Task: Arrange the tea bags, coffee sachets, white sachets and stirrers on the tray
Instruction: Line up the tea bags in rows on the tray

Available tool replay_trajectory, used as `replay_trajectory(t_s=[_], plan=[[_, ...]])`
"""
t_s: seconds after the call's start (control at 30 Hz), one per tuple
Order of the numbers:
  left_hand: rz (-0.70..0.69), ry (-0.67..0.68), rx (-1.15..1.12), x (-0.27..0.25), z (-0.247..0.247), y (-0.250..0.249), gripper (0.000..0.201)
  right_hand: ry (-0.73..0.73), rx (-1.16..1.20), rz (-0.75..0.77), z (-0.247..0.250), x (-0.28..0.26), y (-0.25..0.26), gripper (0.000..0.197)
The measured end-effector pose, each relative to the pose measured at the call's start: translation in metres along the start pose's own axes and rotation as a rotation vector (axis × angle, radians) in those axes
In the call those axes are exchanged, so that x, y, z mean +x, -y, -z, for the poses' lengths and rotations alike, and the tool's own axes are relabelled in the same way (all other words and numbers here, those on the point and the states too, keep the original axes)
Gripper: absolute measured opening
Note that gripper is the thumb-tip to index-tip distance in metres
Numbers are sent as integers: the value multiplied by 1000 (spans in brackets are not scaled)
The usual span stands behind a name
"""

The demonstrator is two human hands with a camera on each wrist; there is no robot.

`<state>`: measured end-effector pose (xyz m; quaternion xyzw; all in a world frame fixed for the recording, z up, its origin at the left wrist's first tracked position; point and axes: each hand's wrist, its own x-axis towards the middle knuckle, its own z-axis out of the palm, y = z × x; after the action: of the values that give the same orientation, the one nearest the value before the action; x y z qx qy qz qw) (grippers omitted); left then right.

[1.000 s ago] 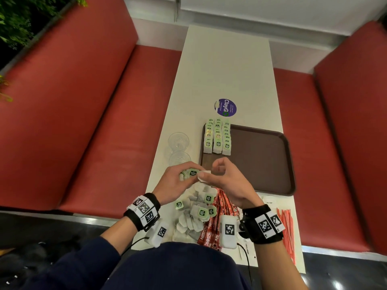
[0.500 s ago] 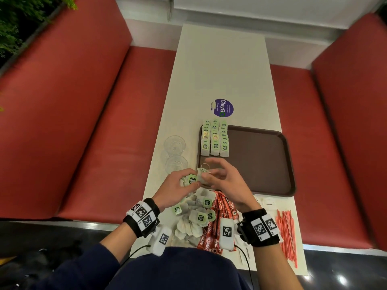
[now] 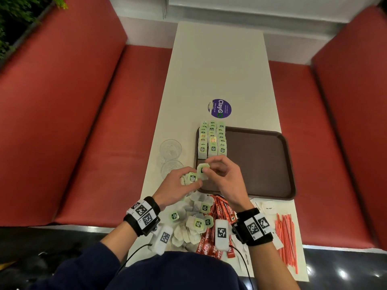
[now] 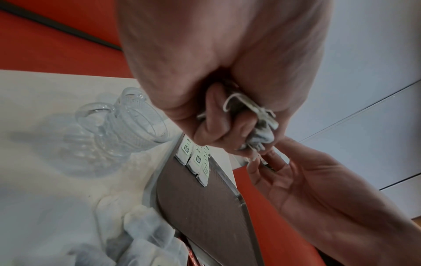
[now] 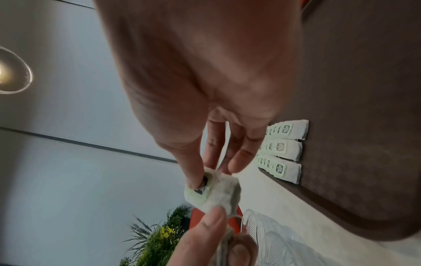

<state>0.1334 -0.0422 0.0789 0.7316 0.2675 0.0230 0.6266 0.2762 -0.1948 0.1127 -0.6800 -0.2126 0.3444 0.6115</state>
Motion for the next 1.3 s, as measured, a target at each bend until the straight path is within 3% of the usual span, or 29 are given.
replay_trajectory(t_s=[0.07, 0.2, 0.33, 0.47, 0.6, 0.83, 1.1, 1.3], plan=[[18, -35, -8, 3, -2, 2, 36, -27, 20, 16, -1, 3, 0, 27], [32, -99, -24, 8, -6, 3, 18, -30, 30, -2, 1, 7, -5, 29], [46, -120, 8, 9, -4, 6, 23, 34, -66, -38, 11, 15, -18, 19], [56, -142, -3, 7, -1, 6, 16, -47, -79, -36, 15, 27, -25, 17], [84, -158, -40, -1, 5, 7, 17, -174, -318, -39, 20, 55, -49, 18], [102, -178, -84, -12, 13, 8, 20, -45, -569, -111, 10, 105, -87, 17], [130, -233, -214, -20, 19, 1, 12, -165, -711, -32, -3, 128, -103, 11], [163, -233, -275, -21, 21, -3, 15, -259, -756, 3, -9, 121, -103, 30]])
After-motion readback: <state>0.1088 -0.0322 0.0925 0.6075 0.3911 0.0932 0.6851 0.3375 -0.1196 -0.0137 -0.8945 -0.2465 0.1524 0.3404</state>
